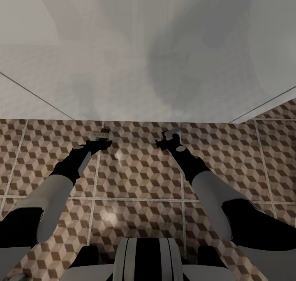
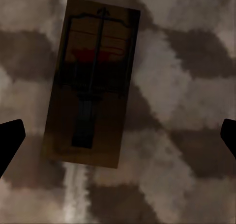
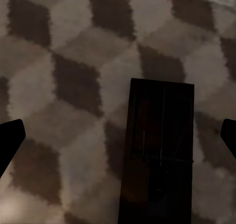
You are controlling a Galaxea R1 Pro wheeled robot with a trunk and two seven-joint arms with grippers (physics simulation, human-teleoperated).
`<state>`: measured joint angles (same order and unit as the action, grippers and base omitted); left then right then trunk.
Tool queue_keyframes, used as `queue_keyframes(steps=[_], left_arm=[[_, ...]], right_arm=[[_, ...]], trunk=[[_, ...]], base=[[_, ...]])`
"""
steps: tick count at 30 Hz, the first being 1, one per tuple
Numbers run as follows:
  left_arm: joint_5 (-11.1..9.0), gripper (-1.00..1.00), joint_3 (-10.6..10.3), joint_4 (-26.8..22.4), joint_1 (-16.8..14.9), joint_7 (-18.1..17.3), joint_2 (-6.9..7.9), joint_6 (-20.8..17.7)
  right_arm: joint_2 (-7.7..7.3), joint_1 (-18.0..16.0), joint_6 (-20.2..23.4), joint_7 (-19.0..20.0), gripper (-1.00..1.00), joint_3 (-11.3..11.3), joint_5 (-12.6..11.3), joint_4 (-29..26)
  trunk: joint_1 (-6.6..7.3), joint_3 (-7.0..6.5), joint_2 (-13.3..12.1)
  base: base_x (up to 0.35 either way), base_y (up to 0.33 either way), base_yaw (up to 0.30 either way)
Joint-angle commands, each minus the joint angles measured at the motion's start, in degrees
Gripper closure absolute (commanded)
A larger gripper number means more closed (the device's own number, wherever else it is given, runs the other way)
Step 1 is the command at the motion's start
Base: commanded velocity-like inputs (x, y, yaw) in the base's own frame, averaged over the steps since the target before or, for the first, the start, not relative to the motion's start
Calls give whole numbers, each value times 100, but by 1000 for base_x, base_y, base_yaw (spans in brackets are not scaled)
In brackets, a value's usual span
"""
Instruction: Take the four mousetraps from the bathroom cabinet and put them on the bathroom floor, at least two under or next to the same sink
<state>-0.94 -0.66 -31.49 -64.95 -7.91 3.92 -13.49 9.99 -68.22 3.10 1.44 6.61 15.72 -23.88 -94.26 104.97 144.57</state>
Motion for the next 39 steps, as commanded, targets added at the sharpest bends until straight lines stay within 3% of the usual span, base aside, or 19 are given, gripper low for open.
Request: queue_keyframes(steps=[1, 13, 39], left_arm=[[-10, -100, -8, -11, 0, -14, 3, -32], [-5, -100, -13, -29, 0, -17, 3, -23], [-3, -100, -14, -50, 0, -17, 3, -22]], right_arm=[[0, 1, 33, 14, -100, -2, 59, -11], [0, -1, 33, 14, -100, -2, 60, -11], [0, 1, 33, 14, -100, -2, 60, -11]], trunk=[[1, 3, 1], [1, 3, 1], [1, 3, 1]], base=[[0, 0, 0], [-69, 0, 0], [-330, 0, 0]])
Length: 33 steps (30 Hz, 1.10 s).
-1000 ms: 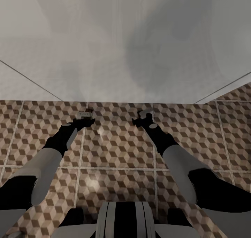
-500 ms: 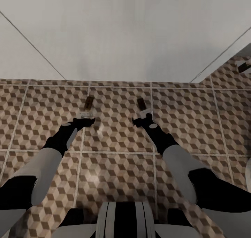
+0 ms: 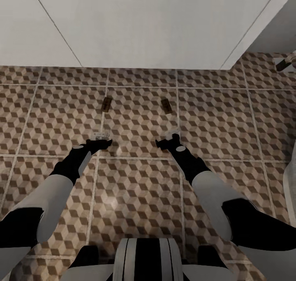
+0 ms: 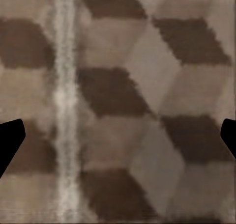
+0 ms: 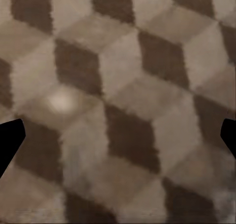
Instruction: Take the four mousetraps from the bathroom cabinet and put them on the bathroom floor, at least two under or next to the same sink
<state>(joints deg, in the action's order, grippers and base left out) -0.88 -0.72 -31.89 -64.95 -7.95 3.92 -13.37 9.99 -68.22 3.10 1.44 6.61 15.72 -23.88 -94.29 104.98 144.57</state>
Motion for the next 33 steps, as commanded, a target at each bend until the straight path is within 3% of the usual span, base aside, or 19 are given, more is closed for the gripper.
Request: queue_keyframes(steps=[1, 33], left_arm=[[-9, -100, -7, -10, 0, -13, 3, -34], [-11, -100, -7, -11, 0, -13, 3, -34]], right_arm=[[0, 0, 33, 14, -100, -2, 61, -11], [0, -2, 33, 14, -100, -2, 61, -11]], trunk=[[4, 2, 1], [4, 2, 1]], base=[[-347, 0, 0], [-347, 0, 0]])
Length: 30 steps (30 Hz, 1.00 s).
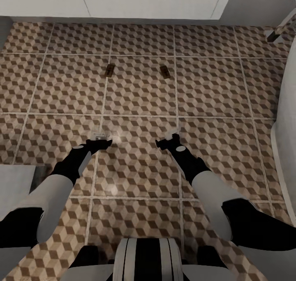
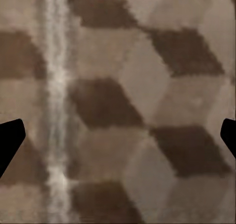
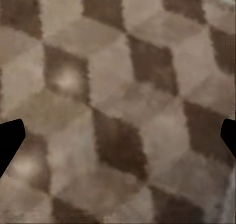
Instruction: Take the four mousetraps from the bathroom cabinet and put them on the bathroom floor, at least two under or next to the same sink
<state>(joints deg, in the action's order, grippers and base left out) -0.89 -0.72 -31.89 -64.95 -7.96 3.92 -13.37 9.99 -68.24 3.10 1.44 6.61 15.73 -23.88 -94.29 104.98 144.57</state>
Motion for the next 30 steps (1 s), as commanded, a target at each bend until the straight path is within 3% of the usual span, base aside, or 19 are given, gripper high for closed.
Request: queue_keyframes(steps=[1, 13, 30], left_arm=[[-9, -100, -7, -10, 0, -13, 3, -34], [-14, -100, -7, -19, 0, -13, -7, -48], [-24, -100, 1, -161, 0, -13, -31, -73]], right_arm=[[0, 1, 33, 14, -100, -2, 61, -11], [0, 1, 33, 14, -100, -6, 57, -11], [0, 1, 32, 14, -100, -10, 56, -11]], trunk=[[4, 2, 1], [4, 2, 1], [4, 2, 1]], base=[[-347, 0, 0], [-309, 0, 0], [-36, 0, 0]])
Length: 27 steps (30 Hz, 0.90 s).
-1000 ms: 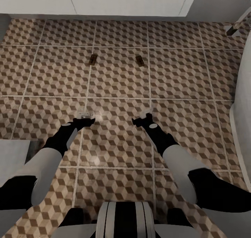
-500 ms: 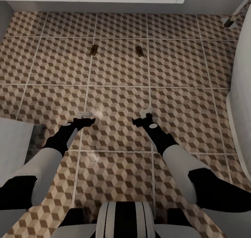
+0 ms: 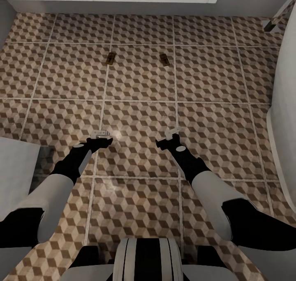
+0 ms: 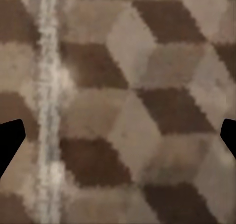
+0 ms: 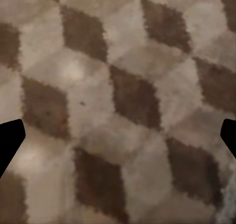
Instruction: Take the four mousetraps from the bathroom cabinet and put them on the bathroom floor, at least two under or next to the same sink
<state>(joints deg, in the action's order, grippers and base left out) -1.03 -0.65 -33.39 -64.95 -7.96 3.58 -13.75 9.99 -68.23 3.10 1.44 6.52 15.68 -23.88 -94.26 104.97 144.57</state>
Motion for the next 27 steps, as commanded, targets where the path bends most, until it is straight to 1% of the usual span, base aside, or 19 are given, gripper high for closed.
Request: queue_keyframes(steps=[1, 7, 27], left_arm=[[-11, -100, -6, -14, 0, -13, 3, -36], [-11, -100, -6, -24, 0, -13, 2, -37], [-11, -100, -13, -9, 0, -13, 2, -40]], right_arm=[[0, 1, 33, 14, -100, -2, 60, -11], [0, -3, 28, 14, -100, -2, 59, -11], [0, 3, 24, 14, -100, -1, 58, -11]], trunk=[[1, 3, 1], [1, 3, 1], [52, -441, -26]], base=[[-2, 0, 0], [0, 0, 0], [0, 0, 0]])
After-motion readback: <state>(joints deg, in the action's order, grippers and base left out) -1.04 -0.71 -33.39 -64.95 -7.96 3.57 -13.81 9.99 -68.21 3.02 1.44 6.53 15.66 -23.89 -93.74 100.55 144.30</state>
